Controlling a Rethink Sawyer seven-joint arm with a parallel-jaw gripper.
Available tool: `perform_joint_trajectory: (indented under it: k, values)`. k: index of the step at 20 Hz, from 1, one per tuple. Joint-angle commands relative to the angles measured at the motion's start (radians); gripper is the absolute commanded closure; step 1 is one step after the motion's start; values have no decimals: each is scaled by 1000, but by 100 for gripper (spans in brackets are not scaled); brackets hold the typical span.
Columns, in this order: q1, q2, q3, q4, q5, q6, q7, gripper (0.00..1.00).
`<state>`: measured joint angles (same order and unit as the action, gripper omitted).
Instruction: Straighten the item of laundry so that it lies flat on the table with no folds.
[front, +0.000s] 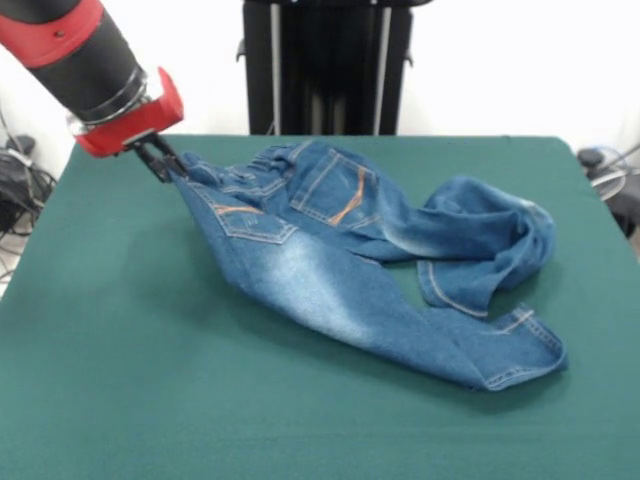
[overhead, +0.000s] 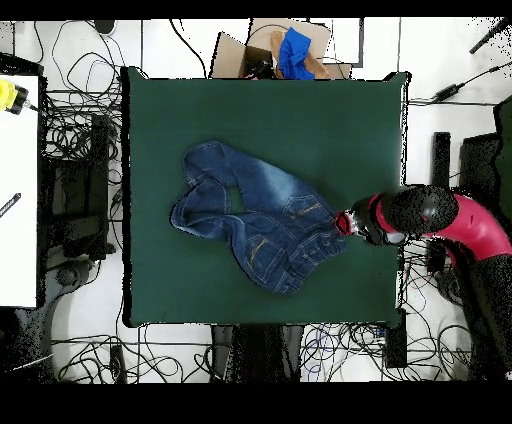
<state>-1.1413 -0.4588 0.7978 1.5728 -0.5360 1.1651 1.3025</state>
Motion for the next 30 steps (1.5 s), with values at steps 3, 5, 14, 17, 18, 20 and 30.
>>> perform_joint_trajectory:
  k: [3,5,14,17,18,20,30]
  values:
    - [51,20,0,-197,-52,128,-288,100]
    - [49,30,-3,-205,-52,125,-300,100]
    - [60,43,-23,-214,-40,108,-317,100]
    - [53,40,-20,-192,-32,73,-308,100]
    - [52,41,-20,-188,-31,67,-306,100]
    - [51,39,-19,-179,-29,52,-302,100]
    - [50,24,-15,-131,-22,11,-260,0]
